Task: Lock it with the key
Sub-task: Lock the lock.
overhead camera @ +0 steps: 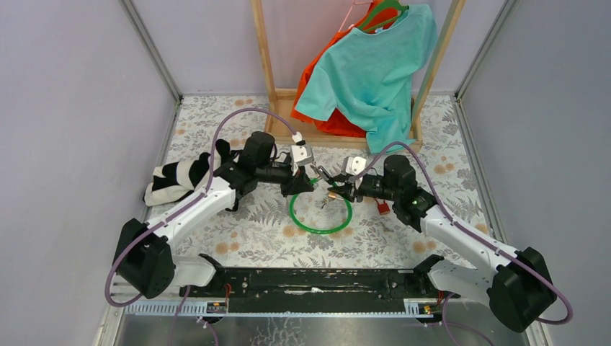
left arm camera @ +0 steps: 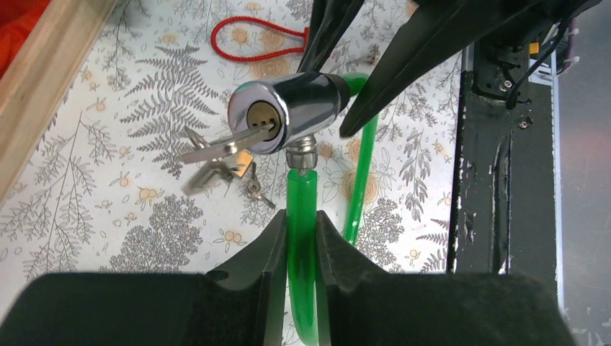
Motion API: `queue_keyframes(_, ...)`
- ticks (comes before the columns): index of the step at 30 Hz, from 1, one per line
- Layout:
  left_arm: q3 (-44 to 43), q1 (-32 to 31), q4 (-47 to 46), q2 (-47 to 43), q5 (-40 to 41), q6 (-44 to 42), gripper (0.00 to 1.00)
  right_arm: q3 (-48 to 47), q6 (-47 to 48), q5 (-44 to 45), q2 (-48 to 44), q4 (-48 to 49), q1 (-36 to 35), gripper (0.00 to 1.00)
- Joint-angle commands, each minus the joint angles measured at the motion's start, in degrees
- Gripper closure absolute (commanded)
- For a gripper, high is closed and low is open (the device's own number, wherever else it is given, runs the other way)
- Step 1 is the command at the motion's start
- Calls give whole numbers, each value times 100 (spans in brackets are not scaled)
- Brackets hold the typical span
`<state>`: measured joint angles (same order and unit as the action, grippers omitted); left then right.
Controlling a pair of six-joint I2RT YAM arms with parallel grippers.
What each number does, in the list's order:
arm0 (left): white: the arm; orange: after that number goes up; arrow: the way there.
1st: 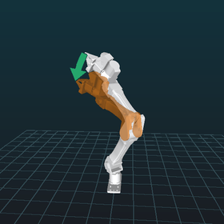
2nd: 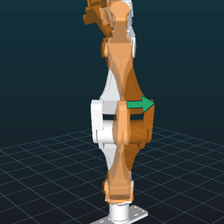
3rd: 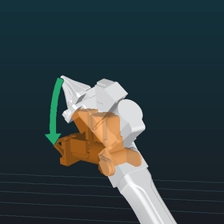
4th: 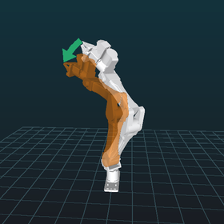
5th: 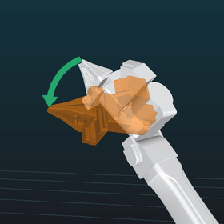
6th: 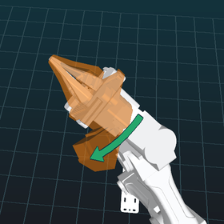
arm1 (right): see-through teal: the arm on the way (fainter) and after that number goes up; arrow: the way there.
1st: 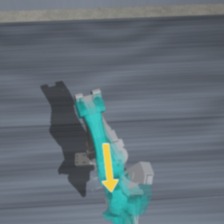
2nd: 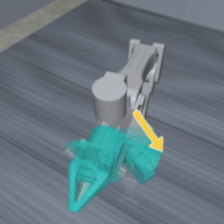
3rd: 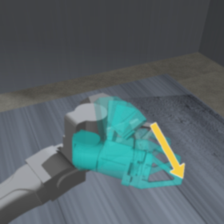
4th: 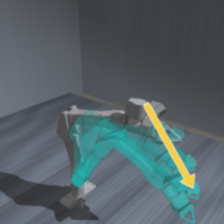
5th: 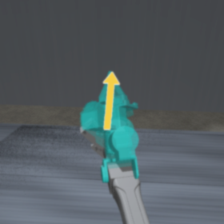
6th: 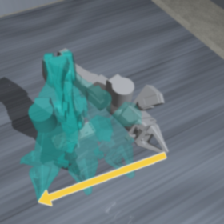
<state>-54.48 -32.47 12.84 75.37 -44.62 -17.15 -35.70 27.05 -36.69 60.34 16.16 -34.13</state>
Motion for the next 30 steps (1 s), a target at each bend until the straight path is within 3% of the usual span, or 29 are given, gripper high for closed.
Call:
queue_keyframes(1,-38,-97,-669,-293,-315,-280,100,-248,-582,-395,213,-357,-109,61)
queue_keyframes(12,-18,-181,-318,-449,-270,-951,100,-488,-1159,-771,224,-384,134,57)
queue_keyframes(23,16,-249,-256,-428,-267,-1049,100,-745,-1545,-1203,179,-443,340,52)
queue_keyframes(30,-1,-268,-254,-395,-268,-1036,100,-832,-1582,-1267,215,-451,340,57)
